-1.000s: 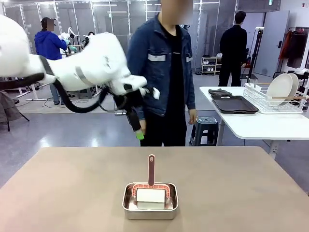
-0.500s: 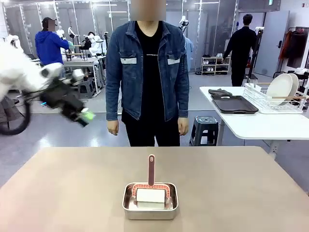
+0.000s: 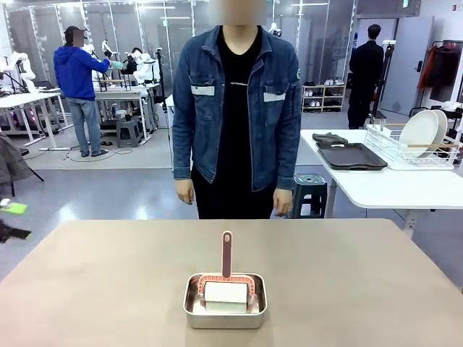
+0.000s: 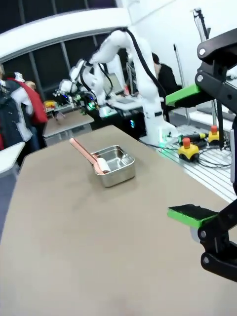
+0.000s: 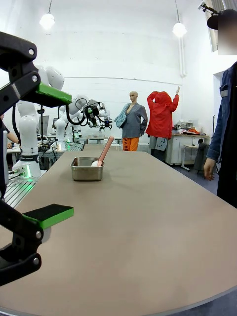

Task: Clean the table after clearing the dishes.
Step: Place the Lint Roller back on top of the Airtight Container.

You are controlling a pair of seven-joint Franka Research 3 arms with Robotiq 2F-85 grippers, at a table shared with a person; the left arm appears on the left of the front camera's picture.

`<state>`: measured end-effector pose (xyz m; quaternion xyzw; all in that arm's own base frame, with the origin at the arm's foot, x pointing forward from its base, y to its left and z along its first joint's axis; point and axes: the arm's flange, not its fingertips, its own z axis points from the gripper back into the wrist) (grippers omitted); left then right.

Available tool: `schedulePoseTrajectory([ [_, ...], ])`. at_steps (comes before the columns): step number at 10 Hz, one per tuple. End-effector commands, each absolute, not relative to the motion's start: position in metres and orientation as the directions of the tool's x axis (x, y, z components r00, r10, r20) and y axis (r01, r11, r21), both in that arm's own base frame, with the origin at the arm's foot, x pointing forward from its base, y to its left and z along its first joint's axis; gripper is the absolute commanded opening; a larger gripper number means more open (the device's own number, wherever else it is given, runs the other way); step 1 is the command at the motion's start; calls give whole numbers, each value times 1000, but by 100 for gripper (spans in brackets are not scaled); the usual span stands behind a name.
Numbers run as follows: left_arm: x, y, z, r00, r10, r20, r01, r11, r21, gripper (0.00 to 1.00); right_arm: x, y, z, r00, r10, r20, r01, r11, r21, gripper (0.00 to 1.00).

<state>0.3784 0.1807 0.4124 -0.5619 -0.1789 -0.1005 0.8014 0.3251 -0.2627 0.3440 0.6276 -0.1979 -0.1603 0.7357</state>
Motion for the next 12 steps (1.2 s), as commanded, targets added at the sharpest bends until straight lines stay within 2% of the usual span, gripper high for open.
schedulePoseTrajectory([
  [1, 380, 212, 404, 921, 148, 361, 304, 307, -902, 100, 325, -263, 347, 869, -484, 102, -28, 157, 987, 100],
  [2, 365, 237, 391, 920, 238, 310, 227, 322, -919, 100, 325, -263, 347, 869, -484, 102, -28, 157, 987, 100],
  [4, 354, 259, 388, 875, 339, 345, 222, 352, -909, 100, 325, -263, 347, 869, -484, 102, -28, 157, 987, 100],
  [5, 368, 254, 393, 859, 331, 390, 269, 357, -895, 100, 325, -263, 347, 869, -484, 102, -28, 157, 987, 100],
  [6, 346, 261, 377, 905, 282, 319, 216, 342, -914, 100, 325, -263, 347, 869, -484, 102, -28, 157, 987, 100],
  [12, 346, 261, 377, 905, 282, 319, 216, 342, -914, 100, 325, -263, 347, 869, -484, 102, -28, 157, 987, 100],
])
